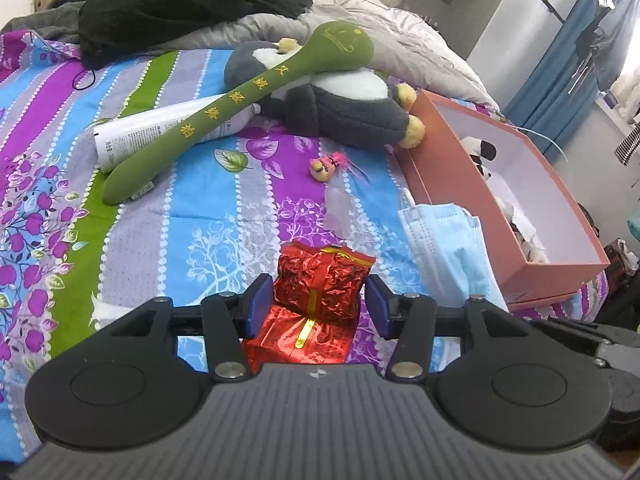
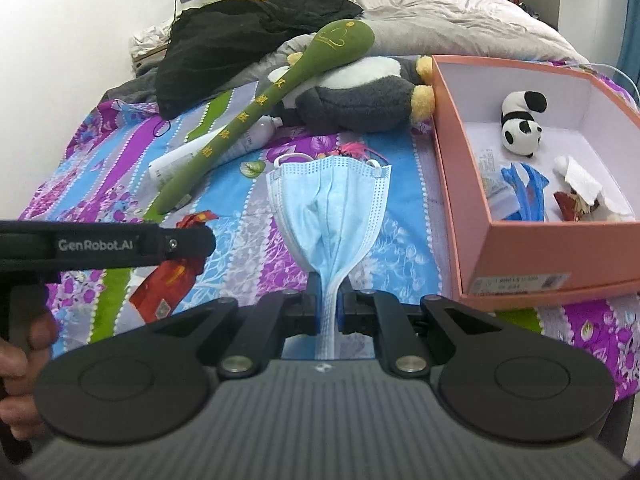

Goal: Organize soft objects
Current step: 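Lift the mask with the right tool while the left tool carries the red packet toward the box, then carry the mask and red packet over the pink box with both tools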

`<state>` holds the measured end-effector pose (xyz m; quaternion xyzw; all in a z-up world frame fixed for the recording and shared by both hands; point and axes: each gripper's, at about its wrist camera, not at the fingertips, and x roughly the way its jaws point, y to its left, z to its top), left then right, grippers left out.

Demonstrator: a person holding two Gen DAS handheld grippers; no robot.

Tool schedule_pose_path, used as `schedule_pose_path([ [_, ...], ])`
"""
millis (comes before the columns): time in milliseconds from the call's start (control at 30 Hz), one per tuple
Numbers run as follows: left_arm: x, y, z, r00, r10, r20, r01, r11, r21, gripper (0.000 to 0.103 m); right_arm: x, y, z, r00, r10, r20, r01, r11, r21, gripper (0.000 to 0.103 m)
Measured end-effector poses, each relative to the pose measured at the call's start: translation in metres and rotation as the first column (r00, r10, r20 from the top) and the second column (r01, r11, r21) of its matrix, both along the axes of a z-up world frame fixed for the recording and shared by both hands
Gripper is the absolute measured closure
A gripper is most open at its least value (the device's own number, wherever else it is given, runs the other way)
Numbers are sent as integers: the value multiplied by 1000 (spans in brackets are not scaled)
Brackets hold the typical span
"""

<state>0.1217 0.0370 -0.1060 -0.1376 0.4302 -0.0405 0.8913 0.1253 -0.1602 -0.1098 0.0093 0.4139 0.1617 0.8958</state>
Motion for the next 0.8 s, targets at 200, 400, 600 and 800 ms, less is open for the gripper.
schedule_pose_path([
  [200,-8,-11,10,1000,-10,2,10,1000,-6,46,-11,-9,8,1000,-9,8,8,1000,16,92],
  [400,-3,-24,31,999,-36,31,37,999,-22,46,-13,-24,29,998,-31,49,29,999,39,92],
  [600,12,-46,64,993,-74,89,74,997,-2,46,-4,-41,57,992,-48,116,43,998,47,92],
  [800,41,-70,97,983,-124,133,126,992,-8,46,13,-63,91,973,-80,217,70,996,54,92],
])
